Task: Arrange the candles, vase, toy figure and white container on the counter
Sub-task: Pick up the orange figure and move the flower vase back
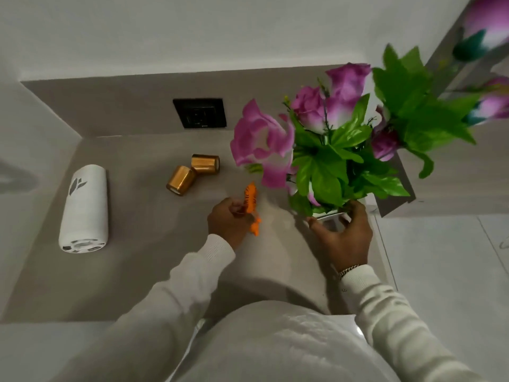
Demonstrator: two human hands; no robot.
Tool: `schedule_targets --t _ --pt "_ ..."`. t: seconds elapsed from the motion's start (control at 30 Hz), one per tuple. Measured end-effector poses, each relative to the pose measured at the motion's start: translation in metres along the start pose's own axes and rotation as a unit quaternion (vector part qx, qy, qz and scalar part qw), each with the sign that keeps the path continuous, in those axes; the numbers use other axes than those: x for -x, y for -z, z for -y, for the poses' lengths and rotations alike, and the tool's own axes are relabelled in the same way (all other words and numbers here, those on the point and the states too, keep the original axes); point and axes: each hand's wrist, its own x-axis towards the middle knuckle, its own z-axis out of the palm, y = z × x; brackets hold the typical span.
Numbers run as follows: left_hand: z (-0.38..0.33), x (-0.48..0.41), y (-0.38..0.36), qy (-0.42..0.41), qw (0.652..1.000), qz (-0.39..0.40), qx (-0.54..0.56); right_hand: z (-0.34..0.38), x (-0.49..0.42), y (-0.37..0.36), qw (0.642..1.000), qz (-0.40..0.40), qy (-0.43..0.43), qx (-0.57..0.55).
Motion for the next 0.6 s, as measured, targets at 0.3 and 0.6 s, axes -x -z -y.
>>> schedule_targets --t 0.3,0.6 --pt "-0.045 -0.047 -0.044 -0.001 1.000 -0.018 0.004 0.008 -0.065 -0.022 0.999 -0.012 0.005 -0.049" --pt "-0.086 -0.100 -0.072 0.005 1.000 -0.020 0.013 0.019 -0.135 -0.049 0.998 -0.035 -0.028 -0.051"
